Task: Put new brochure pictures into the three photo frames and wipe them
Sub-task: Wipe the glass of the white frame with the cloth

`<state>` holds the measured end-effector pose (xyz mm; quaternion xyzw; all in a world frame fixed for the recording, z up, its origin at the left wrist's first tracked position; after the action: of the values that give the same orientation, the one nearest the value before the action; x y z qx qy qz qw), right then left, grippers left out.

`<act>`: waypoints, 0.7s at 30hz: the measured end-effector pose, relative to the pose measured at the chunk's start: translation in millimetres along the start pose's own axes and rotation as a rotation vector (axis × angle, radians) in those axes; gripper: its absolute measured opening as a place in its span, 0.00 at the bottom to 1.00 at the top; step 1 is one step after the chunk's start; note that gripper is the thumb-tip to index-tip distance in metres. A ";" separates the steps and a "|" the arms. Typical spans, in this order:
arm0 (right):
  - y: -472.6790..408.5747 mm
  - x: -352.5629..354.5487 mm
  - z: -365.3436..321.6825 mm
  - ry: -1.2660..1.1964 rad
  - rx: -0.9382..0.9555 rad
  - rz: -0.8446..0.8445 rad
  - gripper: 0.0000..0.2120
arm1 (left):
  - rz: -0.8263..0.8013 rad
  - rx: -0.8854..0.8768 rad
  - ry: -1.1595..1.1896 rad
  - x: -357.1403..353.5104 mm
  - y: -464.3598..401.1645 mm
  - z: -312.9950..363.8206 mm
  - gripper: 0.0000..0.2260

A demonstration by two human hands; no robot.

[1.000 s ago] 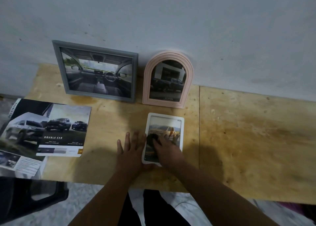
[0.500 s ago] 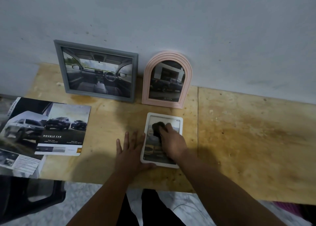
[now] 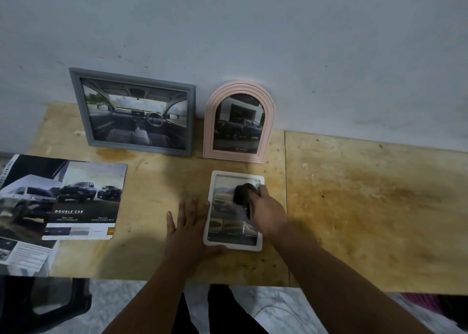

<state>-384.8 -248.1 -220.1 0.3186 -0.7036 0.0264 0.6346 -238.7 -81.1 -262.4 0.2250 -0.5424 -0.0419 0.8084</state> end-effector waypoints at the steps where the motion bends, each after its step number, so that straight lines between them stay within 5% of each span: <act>1: 12.9 -7.0 -3.3 -0.012 0.036 0.002 0.20 | 0.001 0.000 -0.004 -0.8 -0.4 -0.1 0.58; 8: 65.8 -23.6 -30.9 -0.030 0.440 -0.142 0.17 | -0.008 0.013 -0.015 -5.9 -1.3 -1.2 0.59; 14: 0.7 25.1 21.2 0.008 0.061 0.060 0.19 | -0.010 0.005 -0.011 -4.2 -1.6 -1.5 0.58; 21: 84.7 -40.3 -11.2 0.010 0.308 -0.068 0.18 | -0.025 0.018 -0.019 -4.7 -0.9 -2.2 0.58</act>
<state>-416.1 -159.1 -223.5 0.4357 -0.6768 0.1142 0.5823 -238.5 -79.8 -267.5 0.2387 -0.5475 -0.0494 0.8005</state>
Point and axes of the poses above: each hand's wrist, its own y-axis away from the middle knuckle, its own x-axis out of the back of the hand, z = x × y, the point moved 10 cm from there along -y, towards the middle knuckle, and after that the axes turned 6 degrees about -x, right-handed, at the moved point
